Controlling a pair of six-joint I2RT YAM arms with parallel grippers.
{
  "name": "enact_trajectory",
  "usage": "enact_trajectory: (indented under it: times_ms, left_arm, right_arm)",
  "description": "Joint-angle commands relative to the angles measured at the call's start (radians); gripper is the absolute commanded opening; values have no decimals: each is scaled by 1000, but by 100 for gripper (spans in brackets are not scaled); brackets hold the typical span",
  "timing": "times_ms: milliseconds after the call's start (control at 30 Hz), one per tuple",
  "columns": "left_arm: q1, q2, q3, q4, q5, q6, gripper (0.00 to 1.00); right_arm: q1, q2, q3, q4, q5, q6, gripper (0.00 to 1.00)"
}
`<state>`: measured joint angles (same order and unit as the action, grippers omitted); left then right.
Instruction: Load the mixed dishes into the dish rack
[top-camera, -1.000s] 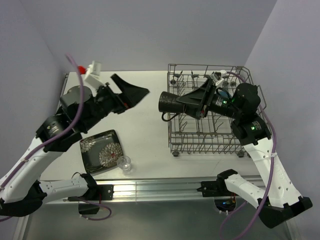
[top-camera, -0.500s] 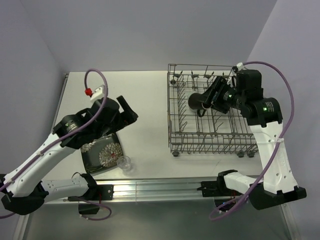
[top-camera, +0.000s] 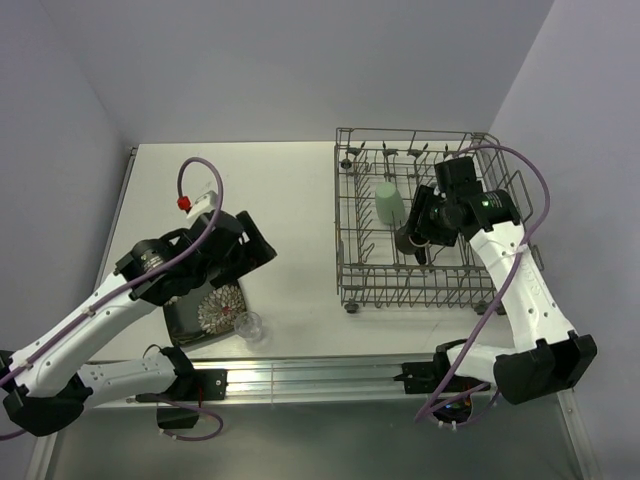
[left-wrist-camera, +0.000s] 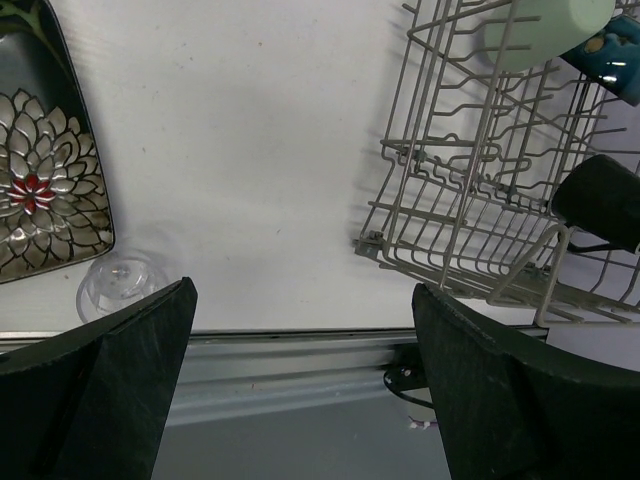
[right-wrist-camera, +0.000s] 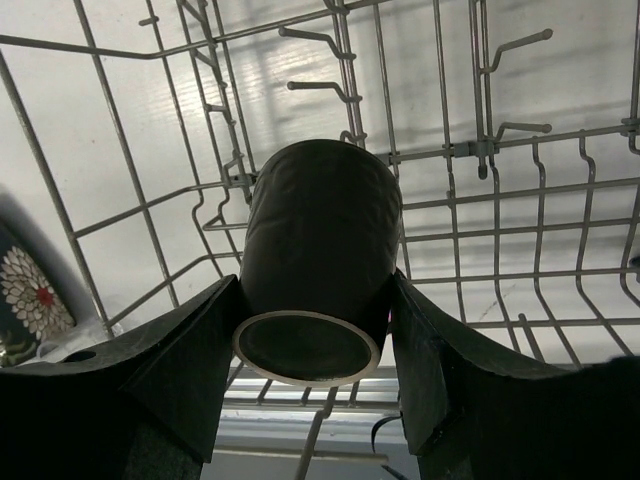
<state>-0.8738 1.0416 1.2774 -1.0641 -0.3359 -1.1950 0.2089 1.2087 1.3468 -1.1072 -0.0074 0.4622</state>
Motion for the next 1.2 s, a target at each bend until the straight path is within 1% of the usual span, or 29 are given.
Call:
enact_trajectory:
  times_ms: [0, 167, 400, 533, 700, 767, 800, 833, 867, 900, 933, 967, 1033, 1167]
  left_arm:
    - [-1, -37, -15, 1, 11, -41, 96]
    - [-1, -41, -29, 13, 24, -48, 95]
    - [-2, -34, -36, -30, 21, -95, 95]
    - [-1, -32, -39, -14, 24, -106, 95]
    - [-1, 4, -26, -26, 35, -115, 95]
    - [-1, 24, -20, -63, 34, -133, 96]
    - [-1, 47, -15, -77, 35, -144, 97]
    - [-1, 61, -15, -94, 38, -162, 98]
    - [-1, 76, -15, -118, 49, -169, 98]
    - [-1, 99, -22, -131, 57, -173, 98]
    - [-2, 112, -29, -145, 60, -193, 98]
    - [-1, 127, -45, -163, 72, -201, 98]
    - [-1, 133, -67, -175, 83, -227, 98]
    - [-1, 100, -169, -218, 97, -304, 98]
  right_arm:
    - [18, -3, -21, 105, 29, -20, 0]
    - [27, 29, -51, 144, 40, -27, 0]
    - [40, 64, -106, 191, 41, -30, 0]
    - [44, 86, -144, 224, 50, -42, 0]
    - [58, 129, -161, 250, 69, -57, 0]
    - [63, 141, -163, 253, 75, -59, 14]
    - [70, 150, -163, 256, 81, -60, 39]
    - [75, 155, -163, 256, 84, -63, 50]
    - [79, 157, -164, 256, 86, -62, 57]
    - [89, 157, -166, 257, 89, -60, 61]
    - [93, 155, -170, 260, 86, -60, 74]
    - [96, 149, -176, 262, 83, -60, 79]
    - [107, 141, -179, 264, 86, -57, 86]
    - [112, 114, -169, 250, 87, -54, 88]
